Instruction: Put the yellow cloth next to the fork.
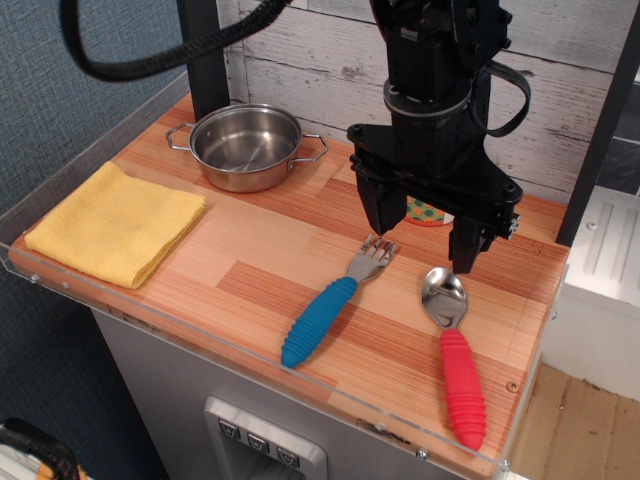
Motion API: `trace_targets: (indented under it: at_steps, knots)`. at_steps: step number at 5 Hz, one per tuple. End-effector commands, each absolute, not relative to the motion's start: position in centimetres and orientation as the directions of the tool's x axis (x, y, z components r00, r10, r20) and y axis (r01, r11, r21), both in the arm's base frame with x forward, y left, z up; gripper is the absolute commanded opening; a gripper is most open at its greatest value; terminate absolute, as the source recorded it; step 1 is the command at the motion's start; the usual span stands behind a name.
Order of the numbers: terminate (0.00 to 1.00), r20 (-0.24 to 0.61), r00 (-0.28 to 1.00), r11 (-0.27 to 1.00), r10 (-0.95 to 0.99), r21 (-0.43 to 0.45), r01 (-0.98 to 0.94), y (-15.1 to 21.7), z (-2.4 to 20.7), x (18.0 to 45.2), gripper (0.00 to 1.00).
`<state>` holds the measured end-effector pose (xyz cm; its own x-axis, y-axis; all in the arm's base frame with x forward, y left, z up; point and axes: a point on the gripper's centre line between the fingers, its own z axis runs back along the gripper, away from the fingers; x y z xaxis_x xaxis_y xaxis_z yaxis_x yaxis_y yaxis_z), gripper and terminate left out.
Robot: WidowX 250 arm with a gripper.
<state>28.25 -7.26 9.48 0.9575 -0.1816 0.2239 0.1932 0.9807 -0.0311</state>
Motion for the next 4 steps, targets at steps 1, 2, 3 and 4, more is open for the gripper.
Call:
trace_targets:
  at_steps: [1,2,3,4]
  knots:
    - [0.0,0.224,0.958,0.981,-0.182,-0.031,0.193,-7.3,9.5,28.3,1.0]
    - [0.0,0.197,0.972,0.99,-0.13,-0.035,0.139,-4.9,8.8,28.4,1.0]
    - [0.0,0.173,0.979,0.994,-0.104,-0.01,0.108,-2.7,8.6,28.0,1.0]
    - [0.0,0.114,0.993,1.0,-0.022,0.012,0.021,1.1,7.9,27.0,1.0]
